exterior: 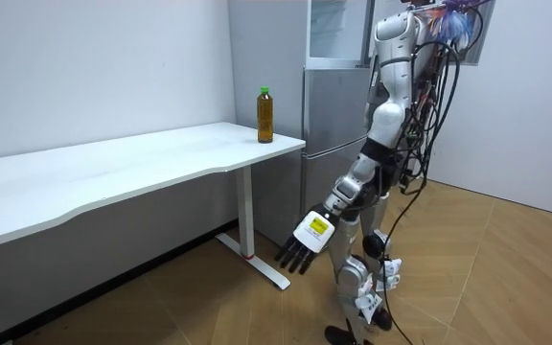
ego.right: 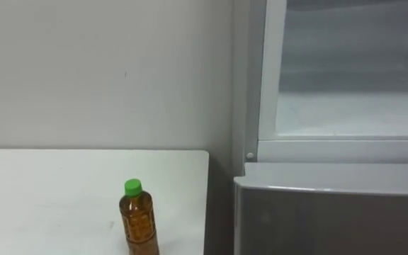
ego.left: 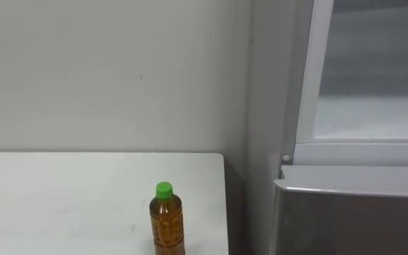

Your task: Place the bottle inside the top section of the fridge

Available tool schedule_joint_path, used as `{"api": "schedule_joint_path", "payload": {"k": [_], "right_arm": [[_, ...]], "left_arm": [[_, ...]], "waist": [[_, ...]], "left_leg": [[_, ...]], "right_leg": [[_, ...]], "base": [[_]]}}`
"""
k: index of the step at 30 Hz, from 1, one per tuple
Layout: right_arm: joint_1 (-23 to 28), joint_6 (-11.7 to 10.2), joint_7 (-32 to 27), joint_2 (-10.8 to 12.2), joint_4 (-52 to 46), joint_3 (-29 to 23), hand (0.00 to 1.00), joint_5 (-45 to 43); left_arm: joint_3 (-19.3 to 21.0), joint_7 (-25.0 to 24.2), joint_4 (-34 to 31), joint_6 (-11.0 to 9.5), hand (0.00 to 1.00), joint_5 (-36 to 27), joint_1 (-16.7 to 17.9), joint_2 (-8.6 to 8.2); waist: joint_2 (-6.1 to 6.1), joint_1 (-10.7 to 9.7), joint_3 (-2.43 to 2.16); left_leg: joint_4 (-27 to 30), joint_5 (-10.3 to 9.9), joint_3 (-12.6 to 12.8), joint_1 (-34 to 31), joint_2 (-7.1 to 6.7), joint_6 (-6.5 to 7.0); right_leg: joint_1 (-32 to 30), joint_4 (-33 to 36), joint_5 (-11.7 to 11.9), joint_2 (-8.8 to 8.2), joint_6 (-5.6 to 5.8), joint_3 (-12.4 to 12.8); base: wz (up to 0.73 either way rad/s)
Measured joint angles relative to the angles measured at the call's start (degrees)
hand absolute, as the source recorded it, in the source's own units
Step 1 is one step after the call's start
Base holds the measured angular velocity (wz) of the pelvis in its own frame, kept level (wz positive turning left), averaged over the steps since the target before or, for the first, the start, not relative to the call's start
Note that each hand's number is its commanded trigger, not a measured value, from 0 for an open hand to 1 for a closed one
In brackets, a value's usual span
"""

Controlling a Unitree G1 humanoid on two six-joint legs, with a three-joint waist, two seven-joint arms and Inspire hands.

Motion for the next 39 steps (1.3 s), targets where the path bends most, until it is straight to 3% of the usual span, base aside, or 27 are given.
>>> {"api": "schedule_joint_path", "payload": {"k": [5,15,26,39], "right_arm": [[-0.25,0.09,-0.31,0.09,0.23,0.09,0.00,0.04],[-2.99,0.54,-0.48,0.12,2.64,2.36,0.00,0.01],[-3.36,0.55,-1.55,0.61,2.66,2.42,0.00,-0.01],[-3.12,0.51,-1.54,0.60,2.08,2.93,0.00,0.10]], "left_arm": [[-0.84,-1.16,4.21,2.97,0.00,3.23,-1.10,-0.02],[-4.43,-5.93,6.76,8.08,0.00,17.47,-3.93,0.03],[-5.31,-7.17,6.73,9.60,0.00,20.97,-4.66,0.13],[-5.29,-7.28,7.55,9.63,0.00,21.38,-3.58,0.04]], "waist": [[0.04,-0.20,-0.01],[-0.46,-1.48,-0.05],[-0.89,-1.92,-0.03],[-0.87,-1.51,-0.04]], "left_leg": [[-0.05,-0.02,0.14,0.04,-0.01,0.03],[-0.02,-0.02,0.35,-0.18,-0.01,0.02],[0.13,-0.02,0.33,-1.14,0.00,0.03],[0.02,-0.02,0.31,-1.06,-0.02,0.03]], "right_leg": [[-0.02,-0.17,0.01,0.02,0.01,0.08],[-0.51,-0.10,0.00,0.02,0.01,0.28],[-1.41,-0.06,-0.01,-0.01,0.01,0.16],[-1.33,-0.10,0.00,-0.05,0.00,0.02]], "base": [[0.00],[0.00],[0.00],[0.00]]}}
